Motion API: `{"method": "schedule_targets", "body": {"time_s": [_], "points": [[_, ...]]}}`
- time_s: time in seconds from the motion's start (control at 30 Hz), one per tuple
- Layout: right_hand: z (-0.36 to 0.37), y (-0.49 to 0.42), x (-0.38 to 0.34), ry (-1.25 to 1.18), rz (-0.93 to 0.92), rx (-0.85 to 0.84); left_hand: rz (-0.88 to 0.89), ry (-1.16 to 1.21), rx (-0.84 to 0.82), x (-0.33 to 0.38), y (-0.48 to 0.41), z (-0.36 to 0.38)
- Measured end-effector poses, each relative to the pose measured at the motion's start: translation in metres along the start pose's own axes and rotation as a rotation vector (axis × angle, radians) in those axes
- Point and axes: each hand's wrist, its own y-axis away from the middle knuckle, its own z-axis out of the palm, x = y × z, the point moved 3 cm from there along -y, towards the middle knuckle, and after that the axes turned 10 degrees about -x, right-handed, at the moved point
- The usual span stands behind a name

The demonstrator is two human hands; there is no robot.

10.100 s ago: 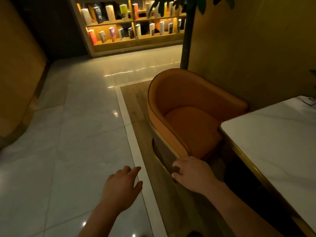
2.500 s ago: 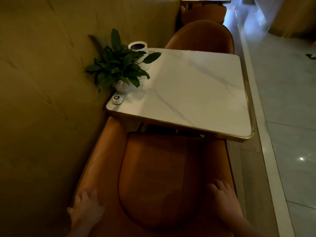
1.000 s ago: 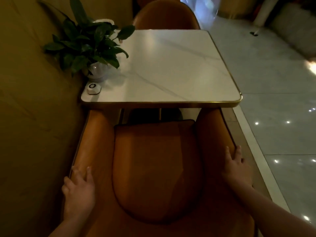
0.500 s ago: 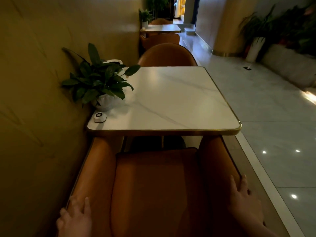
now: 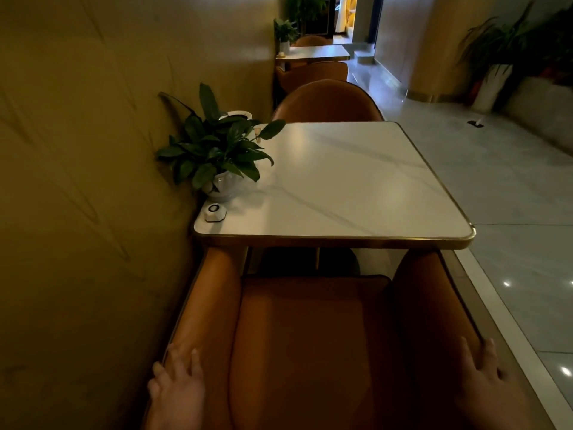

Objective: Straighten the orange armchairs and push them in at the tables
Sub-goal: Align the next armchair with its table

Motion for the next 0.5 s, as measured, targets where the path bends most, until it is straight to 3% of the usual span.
{"method": "schedule_targets", "body": {"time_s": [0.03, 0.07, 0.1, 0.3, 0.5], "points": [[0.000, 0.000, -0.002, 0.003, 0.008, 0.007, -0.034, 0.095, -0.031, 0.004, 0.005, -0.006], [0.000, 0.000, -0.003, 0.003, 0.019, 0.014, -0.024, 0.215, 0.057, 0.008, 0.007, -0.009], [0.000, 0.000, -0.004, -0.003, 0.028, 0.022, -0.019, 0.181, 0.100, 0.009, 0.008, -0.002], [0.004, -0.006, -0.005, -0.016, 0.042, -0.005, -0.042, 0.105, -0.007, -0.004, -0.008, 0.011], [0.002, -0.003, -0.005, 0.001, 0.032, 0.011, 0.097, 0.063, 0.020, -0.005, -0.010, 0.022]]}}
